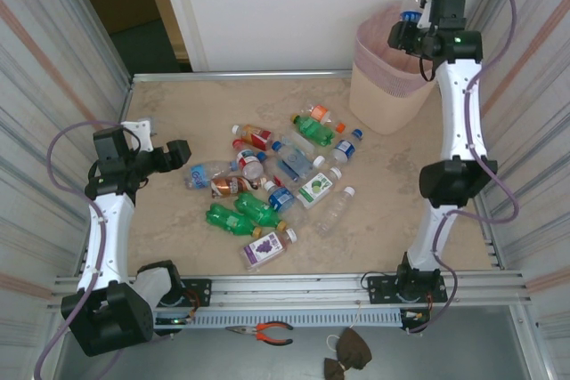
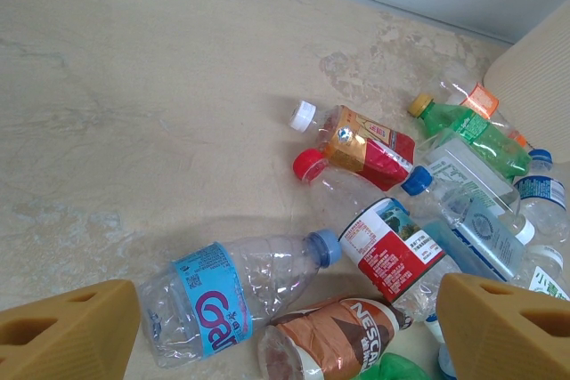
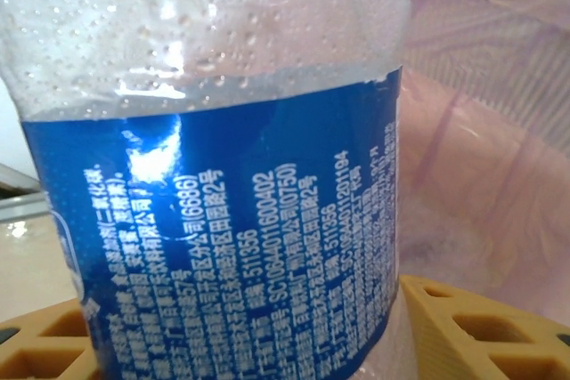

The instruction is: Put the plastic bottles in the bin

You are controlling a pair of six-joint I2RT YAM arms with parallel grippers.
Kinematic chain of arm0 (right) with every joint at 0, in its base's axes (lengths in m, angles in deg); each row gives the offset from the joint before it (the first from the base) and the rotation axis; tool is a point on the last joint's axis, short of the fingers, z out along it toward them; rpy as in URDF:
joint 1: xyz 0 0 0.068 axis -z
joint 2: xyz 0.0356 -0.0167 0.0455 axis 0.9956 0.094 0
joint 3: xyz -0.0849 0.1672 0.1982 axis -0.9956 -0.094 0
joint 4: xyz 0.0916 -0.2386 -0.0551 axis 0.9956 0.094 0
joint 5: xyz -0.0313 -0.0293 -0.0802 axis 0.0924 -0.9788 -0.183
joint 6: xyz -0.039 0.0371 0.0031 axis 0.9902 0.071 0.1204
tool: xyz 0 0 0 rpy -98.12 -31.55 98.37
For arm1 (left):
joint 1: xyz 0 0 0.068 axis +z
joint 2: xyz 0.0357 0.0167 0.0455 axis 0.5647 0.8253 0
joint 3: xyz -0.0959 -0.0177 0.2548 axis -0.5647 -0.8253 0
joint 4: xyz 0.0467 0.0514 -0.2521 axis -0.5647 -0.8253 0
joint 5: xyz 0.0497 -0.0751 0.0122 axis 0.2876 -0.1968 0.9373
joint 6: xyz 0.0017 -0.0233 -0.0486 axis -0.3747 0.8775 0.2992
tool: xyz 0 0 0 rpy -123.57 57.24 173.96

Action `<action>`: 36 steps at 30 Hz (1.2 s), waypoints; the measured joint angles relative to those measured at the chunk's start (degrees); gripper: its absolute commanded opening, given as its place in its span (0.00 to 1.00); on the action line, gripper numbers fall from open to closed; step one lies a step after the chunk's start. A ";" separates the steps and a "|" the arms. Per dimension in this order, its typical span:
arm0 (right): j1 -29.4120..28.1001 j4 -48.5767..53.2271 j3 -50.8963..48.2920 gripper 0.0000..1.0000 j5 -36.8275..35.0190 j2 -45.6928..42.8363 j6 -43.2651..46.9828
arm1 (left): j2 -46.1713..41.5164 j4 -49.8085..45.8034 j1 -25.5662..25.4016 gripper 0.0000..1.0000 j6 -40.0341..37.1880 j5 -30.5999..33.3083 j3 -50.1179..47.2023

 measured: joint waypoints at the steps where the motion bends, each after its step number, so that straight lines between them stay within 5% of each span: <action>1: 0.00 0.35 1.77 0.59 -0.02 2.01 0.61 | 0.00 0.02 0.00 0.87 0.00 0.00 0.00; 18: 0.00 4.70 3.85 0.58 -3.39 15.52 7.93 | 0.66 0.02 0.00 0.87 0.02 0.00 -0.02; 36: 1.84 24.20 4.02 0.56 -6.78 16.61 6.95 | 1.73 0.02 0.00 0.87 0.26 -0.50 -0.02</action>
